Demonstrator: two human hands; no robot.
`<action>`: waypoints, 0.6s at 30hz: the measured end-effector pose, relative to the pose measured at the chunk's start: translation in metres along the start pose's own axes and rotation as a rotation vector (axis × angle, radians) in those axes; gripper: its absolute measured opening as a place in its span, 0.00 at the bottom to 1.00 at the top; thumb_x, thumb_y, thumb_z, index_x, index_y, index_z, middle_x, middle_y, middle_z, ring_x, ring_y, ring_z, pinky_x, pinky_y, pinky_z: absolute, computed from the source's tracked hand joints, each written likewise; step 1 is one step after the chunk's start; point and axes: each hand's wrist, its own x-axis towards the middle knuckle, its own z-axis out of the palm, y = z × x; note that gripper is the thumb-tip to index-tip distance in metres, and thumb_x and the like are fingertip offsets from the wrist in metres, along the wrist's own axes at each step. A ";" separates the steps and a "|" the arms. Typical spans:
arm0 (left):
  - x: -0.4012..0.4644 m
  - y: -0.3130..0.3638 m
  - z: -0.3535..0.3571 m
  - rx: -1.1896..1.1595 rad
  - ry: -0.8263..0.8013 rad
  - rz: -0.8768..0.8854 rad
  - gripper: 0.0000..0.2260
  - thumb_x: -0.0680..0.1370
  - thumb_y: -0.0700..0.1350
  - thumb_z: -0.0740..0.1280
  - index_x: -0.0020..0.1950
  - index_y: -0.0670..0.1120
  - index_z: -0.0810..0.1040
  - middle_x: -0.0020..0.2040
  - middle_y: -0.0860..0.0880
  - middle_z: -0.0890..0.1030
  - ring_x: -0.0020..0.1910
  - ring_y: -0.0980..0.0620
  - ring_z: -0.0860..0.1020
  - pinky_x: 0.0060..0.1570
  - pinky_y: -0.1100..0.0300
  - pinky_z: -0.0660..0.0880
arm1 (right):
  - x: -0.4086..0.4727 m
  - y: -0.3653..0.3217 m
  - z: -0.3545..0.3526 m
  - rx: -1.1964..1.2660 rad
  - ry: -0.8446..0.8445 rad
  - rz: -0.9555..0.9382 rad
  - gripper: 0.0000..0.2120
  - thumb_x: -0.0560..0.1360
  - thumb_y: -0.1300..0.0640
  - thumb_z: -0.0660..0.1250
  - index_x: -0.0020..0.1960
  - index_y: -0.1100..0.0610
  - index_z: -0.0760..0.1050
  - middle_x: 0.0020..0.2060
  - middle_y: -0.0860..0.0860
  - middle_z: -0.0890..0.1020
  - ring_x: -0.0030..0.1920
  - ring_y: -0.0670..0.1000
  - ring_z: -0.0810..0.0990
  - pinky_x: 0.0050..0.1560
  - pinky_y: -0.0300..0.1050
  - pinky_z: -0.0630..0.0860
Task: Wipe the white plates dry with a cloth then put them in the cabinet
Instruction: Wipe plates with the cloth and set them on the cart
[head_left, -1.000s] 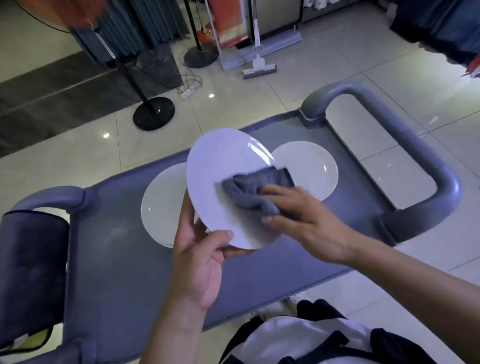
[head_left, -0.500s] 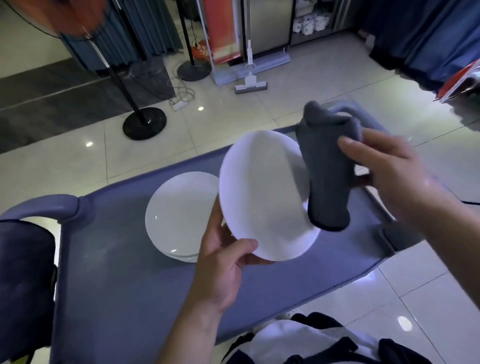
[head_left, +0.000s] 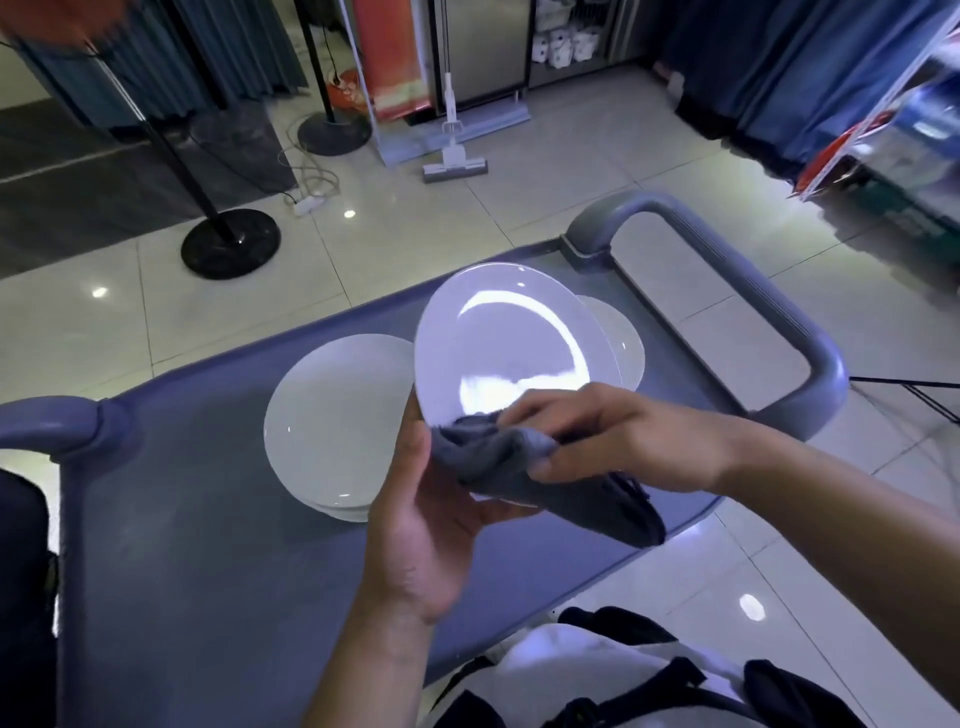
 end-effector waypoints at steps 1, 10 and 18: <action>0.000 -0.003 -0.001 -0.010 0.020 0.015 0.27 0.75 0.59 0.72 0.70 0.48 0.77 0.63 0.36 0.81 0.63 0.35 0.80 0.51 0.39 0.81 | -0.003 0.003 0.000 -0.069 -0.032 0.003 0.09 0.75 0.59 0.67 0.50 0.63 0.82 0.57 0.52 0.79 0.59 0.53 0.78 0.61 0.46 0.74; 0.004 0.003 -0.015 0.011 0.184 0.175 0.28 0.73 0.37 0.64 0.73 0.53 0.73 0.64 0.48 0.82 0.59 0.44 0.82 0.42 0.42 0.82 | -0.079 0.054 -0.014 0.118 0.303 0.146 0.14 0.80 0.62 0.65 0.51 0.47 0.86 0.49 0.46 0.86 0.52 0.48 0.83 0.55 0.44 0.77; -0.001 0.013 -0.028 0.035 0.196 0.152 0.19 0.78 0.34 0.61 0.64 0.52 0.76 0.65 0.49 0.81 0.66 0.41 0.79 0.48 0.39 0.82 | -0.107 0.131 -0.001 -0.439 0.758 0.182 0.11 0.80 0.62 0.66 0.60 0.51 0.79 0.54 0.48 0.83 0.55 0.57 0.80 0.57 0.52 0.77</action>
